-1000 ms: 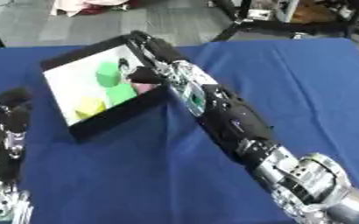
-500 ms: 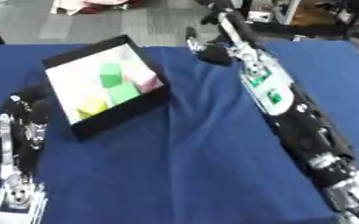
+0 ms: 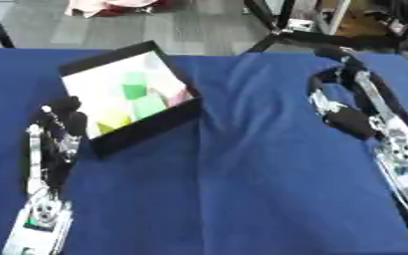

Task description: Pick up objects on the table and place them in the box.

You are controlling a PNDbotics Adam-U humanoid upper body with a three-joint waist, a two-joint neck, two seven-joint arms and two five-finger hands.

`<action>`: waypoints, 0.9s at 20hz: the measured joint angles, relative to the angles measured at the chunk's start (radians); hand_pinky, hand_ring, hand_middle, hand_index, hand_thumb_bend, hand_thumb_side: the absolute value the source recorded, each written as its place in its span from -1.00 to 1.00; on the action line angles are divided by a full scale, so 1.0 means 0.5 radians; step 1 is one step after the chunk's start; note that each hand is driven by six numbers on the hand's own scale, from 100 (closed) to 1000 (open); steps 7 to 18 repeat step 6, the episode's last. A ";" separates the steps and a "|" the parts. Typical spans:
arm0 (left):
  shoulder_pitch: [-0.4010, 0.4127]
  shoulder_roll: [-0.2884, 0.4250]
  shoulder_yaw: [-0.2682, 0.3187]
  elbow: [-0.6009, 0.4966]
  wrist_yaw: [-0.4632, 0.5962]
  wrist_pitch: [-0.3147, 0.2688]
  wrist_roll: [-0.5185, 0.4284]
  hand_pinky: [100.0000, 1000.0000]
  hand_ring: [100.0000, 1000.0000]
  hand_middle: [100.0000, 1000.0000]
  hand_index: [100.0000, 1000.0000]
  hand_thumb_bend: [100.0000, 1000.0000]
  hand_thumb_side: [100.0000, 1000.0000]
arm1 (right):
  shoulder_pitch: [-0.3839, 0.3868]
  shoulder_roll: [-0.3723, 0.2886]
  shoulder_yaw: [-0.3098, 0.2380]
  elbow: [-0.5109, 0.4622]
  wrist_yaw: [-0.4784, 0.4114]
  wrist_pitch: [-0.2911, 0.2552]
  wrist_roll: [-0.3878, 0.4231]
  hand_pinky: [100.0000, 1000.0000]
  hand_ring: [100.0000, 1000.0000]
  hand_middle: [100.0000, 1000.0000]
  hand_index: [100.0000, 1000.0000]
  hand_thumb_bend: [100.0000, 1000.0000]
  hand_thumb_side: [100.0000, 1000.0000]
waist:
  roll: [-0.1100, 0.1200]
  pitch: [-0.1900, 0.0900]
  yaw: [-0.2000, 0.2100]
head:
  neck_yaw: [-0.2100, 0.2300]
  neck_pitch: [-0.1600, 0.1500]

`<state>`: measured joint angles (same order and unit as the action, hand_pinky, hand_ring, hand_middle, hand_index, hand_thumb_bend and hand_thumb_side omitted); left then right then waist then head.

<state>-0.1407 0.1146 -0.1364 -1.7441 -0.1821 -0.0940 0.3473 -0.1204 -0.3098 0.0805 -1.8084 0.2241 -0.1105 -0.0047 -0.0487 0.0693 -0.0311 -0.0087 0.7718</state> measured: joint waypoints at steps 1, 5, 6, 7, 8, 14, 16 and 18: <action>0.000 0.000 0.000 0.001 0.000 0.008 0.008 0.40 0.39 0.09 0.30 0.57 0.47 | 0.050 0.029 -0.016 -0.004 -0.009 -0.009 -0.014 0.43 0.28 0.70 0.85 -1.00 -0.04 | 0.000 -0.004 -0.012 | 0.014 0.000; 0.014 0.014 0.000 0.012 0.003 0.032 0.030 0.40 0.39 0.08 0.30 0.56 0.46 | 0.147 0.104 -0.063 -0.003 -0.001 -0.024 -0.075 0.41 0.26 0.68 0.84 -1.00 -0.06 | 0.001 -0.007 -0.045 | 0.051 0.000; 0.016 0.016 0.000 0.012 0.005 0.036 0.034 0.40 0.39 0.08 0.30 0.56 0.46 | 0.160 0.117 -0.064 -0.001 0.009 -0.027 -0.089 0.41 0.25 0.67 0.84 -1.00 -0.06 | 0.001 -0.010 -0.057 | 0.057 0.000; 0.016 0.016 0.000 0.012 0.005 0.036 0.034 0.40 0.39 0.08 0.30 0.56 0.46 | 0.160 0.117 -0.064 -0.001 0.009 -0.027 -0.089 0.41 0.25 0.67 0.84 -1.00 -0.06 | 0.001 -0.010 -0.057 | 0.057 0.000; 0.016 0.016 0.000 0.012 0.005 0.036 0.034 0.40 0.39 0.08 0.30 0.56 0.46 | 0.160 0.117 -0.064 -0.001 0.009 -0.027 -0.089 0.41 0.25 0.67 0.84 -1.00 -0.06 | 0.001 -0.010 -0.057 | 0.057 0.000; 0.016 0.016 0.000 0.012 0.005 0.036 0.034 0.40 0.39 0.08 0.30 0.56 0.46 | 0.160 0.117 -0.064 -0.001 0.009 -0.027 -0.089 0.41 0.25 0.67 0.84 -1.00 -0.06 | 0.001 -0.010 -0.057 | 0.057 0.000; 0.016 0.016 0.000 0.012 0.005 0.036 0.034 0.40 0.39 0.08 0.30 0.56 0.46 | 0.160 0.117 -0.064 -0.001 0.009 -0.027 -0.089 0.41 0.25 0.67 0.84 -1.00 -0.06 | 0.001 -0.010 -0.057 | 0.057 0.000; 0.016 0.016 0.000 0.012 0.005 0.036 0.034 0.40 0.39 0.08 0.30 0.56 0.46 | 0.160 0.117 -0.064 -0.001 0.009 -0.027 -0.089 0.41 0.25 0.67 0.84 -1.00 -0.06 | 0.001 -0.010 -0.057 | 0.057 0.000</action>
